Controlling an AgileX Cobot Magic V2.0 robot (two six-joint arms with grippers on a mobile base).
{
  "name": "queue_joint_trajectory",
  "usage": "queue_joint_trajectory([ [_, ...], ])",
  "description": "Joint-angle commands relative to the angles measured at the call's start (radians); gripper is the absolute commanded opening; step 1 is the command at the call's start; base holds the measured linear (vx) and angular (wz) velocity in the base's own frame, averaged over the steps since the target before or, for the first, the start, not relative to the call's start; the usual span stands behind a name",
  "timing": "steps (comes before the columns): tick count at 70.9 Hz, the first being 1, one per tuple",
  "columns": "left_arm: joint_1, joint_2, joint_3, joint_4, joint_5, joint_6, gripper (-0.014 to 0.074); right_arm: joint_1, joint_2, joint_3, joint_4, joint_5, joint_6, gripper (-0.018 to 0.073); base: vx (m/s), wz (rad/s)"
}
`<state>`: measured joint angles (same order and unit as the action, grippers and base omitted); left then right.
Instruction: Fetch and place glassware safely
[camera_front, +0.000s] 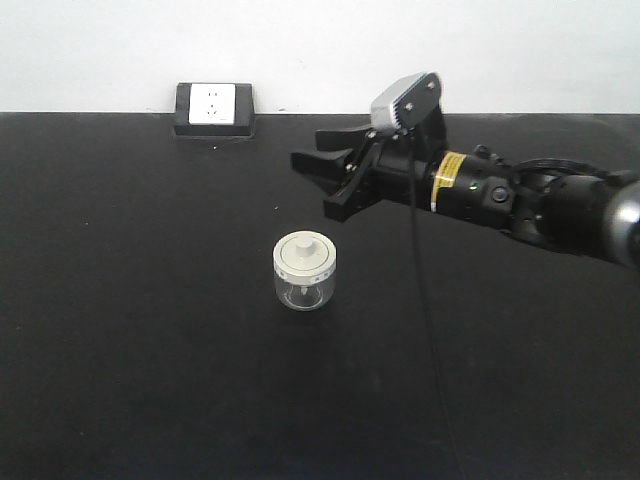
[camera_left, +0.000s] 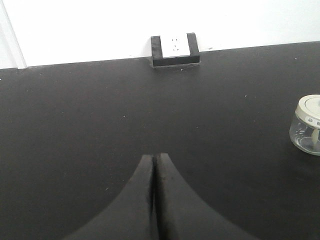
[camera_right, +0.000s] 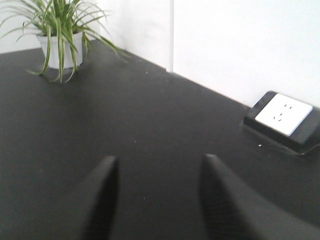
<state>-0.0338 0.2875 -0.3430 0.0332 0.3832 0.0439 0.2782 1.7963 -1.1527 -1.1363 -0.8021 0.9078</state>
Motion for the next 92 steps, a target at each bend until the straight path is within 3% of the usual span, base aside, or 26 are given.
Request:
queue_joint_trajectory([
  [1,-0.001,0.016,-0.027,-0.009,-0.072,-0.005,-0.0007,-0.037,-0.100,0.021,0.043,-0.027,0.013,0.0061,0.00,0.00],
  [4,-0.001,0.016,-0.027,-0.009,-0.072,-0.005,-0.0007,-0.060,-0.125,0.056,0.055,-0.037,0.015,-0.0016,0.00,0.00],
  [22,-0.001,0.016,-0.027,-0.009,-0.072,-0.005,-0.0007,-0.311,-0.286,0.289,0.103,-0.167,0.010,-0.0008,0.00,0.00],
  [30,-0.001,0.016,-0.027,-0.009,-0.072,-0.005,-0.0007,-0.410,-0.381,0.363,0.101,-0.111,0.010,-0.0004,0.00,0.00],
  [36,-0.001,0.016,-0.027,-0.009,-0.072,-0.005,-0.0007,-0.449,-0.467,0.406,0.101,0.015,0.010,-0.0003,0.00,0.00],
  [45,-0.001,0.016,-0.027,-0.009,-0.072,-0.005,-0.0007,-0.452,-0.599,0.444,0.096,0.237,0.009,-0.0003,0.00,0.00],
  [58,-0.001,0.016,-0.027,-0.009,-0.072,-0.005,-0.0007,-0.452,-0.735,0.490,0.085,0.447,0.055,-0.0003,0.00,0.00],
  [80,-0.001,0.016,-0.027,-0.009,-0.072,-0.005,-0.0007,-0.442,-0.951,0.617,0.078,0.589,0.161,-0.0003,0.00,0.00],
  [92,-0.001,0.016,-0.027,-0.009,-0.072,-0.005,-0.0007,-0.347,-1.087,0.650,0.036,0.738,0.160,-0.0003,0.00,0.00],
])
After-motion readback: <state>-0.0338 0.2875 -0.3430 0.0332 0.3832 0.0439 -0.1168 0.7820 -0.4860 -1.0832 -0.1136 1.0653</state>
